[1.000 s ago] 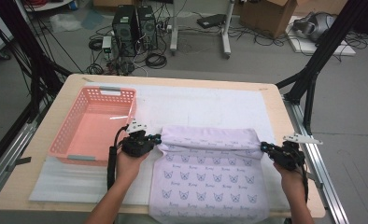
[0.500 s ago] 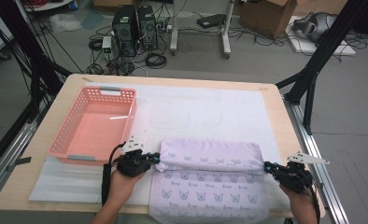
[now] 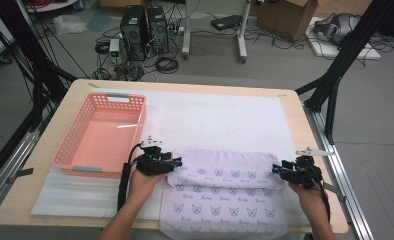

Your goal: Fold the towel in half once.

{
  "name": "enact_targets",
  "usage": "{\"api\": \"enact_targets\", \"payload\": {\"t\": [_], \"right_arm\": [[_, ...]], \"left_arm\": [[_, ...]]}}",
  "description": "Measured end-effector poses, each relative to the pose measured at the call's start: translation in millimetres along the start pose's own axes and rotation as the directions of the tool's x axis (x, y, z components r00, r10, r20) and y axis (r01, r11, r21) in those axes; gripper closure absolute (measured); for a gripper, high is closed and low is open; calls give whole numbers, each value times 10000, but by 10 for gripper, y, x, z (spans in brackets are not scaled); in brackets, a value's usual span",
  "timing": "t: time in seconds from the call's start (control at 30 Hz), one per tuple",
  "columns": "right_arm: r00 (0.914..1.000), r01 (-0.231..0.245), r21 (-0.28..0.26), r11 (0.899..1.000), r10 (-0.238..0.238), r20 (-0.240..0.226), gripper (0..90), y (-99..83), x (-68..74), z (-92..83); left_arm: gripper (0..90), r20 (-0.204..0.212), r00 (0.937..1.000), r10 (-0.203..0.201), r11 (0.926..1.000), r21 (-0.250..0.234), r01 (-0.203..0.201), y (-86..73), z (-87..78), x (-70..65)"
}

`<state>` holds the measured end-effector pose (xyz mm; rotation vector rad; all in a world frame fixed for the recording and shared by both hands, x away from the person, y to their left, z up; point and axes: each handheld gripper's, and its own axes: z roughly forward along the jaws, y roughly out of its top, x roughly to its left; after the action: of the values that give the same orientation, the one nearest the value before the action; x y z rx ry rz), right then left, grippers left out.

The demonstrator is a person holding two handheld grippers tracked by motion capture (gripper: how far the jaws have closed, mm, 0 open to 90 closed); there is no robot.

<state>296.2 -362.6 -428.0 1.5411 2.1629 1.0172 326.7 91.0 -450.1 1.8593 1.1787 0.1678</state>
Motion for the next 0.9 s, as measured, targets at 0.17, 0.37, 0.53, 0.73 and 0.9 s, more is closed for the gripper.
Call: {"api": "enact_targets", "payload": {"t": [0.17, 0.37, 0.53, 0.73, 0.9], "right_arm": [[9988, -162, 396, 9991, 144, 465, 695, 73, -79, 176], [9997, 185, -86, 9998, -184, 149, 857, 34, -68, 69], [9991, 393, -607, 9974, -400, -106, 857, -6, 14, -160], [9971, 642, -975, 9932, -677, -335, 857, -109, 129, -494], [9953, 653, -959, 9932, -717, -648, 856, -242, 203, -671]], "left_arm": [[867, -400, 9990, 179, 9998, -37, -180, -9, 24, 21], [874, -40, 9999, 115, 9973, -723, -117, 19, -136, 7], [874, 384, 9986, 359, 9933, -1114, -314, 2, -322, -49], [872, 949, 9939, 557, 9897, -1370, -423, -76, -548, -121], [868, 1301, 9881, 826, 9888, -1343, -650, -258, -748, -231]]}}
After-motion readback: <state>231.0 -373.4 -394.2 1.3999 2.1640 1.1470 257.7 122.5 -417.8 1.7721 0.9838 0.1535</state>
